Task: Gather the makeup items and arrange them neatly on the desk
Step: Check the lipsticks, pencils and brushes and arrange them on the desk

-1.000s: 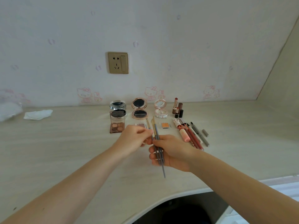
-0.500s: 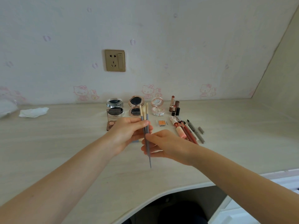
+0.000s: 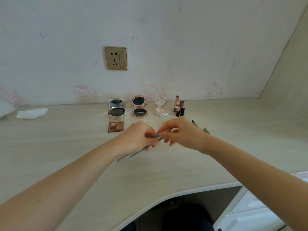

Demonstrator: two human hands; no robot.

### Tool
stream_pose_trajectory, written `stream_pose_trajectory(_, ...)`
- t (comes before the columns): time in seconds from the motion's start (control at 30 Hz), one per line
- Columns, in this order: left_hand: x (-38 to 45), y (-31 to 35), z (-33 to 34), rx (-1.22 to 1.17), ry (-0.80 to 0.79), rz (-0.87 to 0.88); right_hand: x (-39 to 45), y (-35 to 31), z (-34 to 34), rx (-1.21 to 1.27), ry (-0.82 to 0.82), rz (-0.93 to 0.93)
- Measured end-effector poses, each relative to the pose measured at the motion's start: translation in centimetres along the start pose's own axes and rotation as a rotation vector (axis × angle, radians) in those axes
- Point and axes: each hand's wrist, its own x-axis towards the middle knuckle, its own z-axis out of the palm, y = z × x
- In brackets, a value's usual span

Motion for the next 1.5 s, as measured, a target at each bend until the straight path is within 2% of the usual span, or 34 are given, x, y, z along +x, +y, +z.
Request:
stream_pose_trajectory(0.23, -2.0, -2.8, 1.4, 0.167, 0.170, 0.064, 0.0, 2.3, 1.7, 0.020, 0.011, 0.103)
stream_pose_trajectory(0.37, -5.0, -5.7, 1.4, 0.309, 0.302, 0.141, -0.1, 3.5, 2.1, -0.189, 0.005, 0.094)
stream_pose_trajectory(0.53, -7.7, -8.1, 0.9, 0.318, 0.360, 0.157, 0.0, 3.3, 2.8, -0.386, 0.000, -0.005)
stream_pose_trajectory(0.7, -8.1, -8.2, 0.6, 0.293, 0.369, 0.159, 0.1, 3.2, 2.9, -0.473, -0.012, -0.050)
stream_pose_trajectory(0.87, -7.8, -7.7, 1.1, 0.261, 0.342, 0.155, -2.0, 3.8, 2.6, -0.468, 0.111, -0.182)
stream_pose_trajectory(1.1, -7.0, -6.3, 1.9, 0.293, 0.426, 0.247, -3.7, 4.2, 2.7, -0.629, 0.114, -0.309)
stream_pose_trajectory(1.23, -6.7, -5.6, 2.7, 0.242, 0.323, 0.201, -2.5, 4.1, 3.3, -0.634, 0.119, -0.306)
stream_pose_trajectory(1.37, -6.5, -5.7, 3.5, 0.289, 0.306, 0.235, -1.5, 4.4, 4.0, -0.637, 0.076, -0.276)
stream_pose_trajectory(1.5, -6.8, -6.4, 2.9, 0.456, 0.334, 0.332, -1.3, 4.2, 4.9, -0.616, 0.115, -0.325)
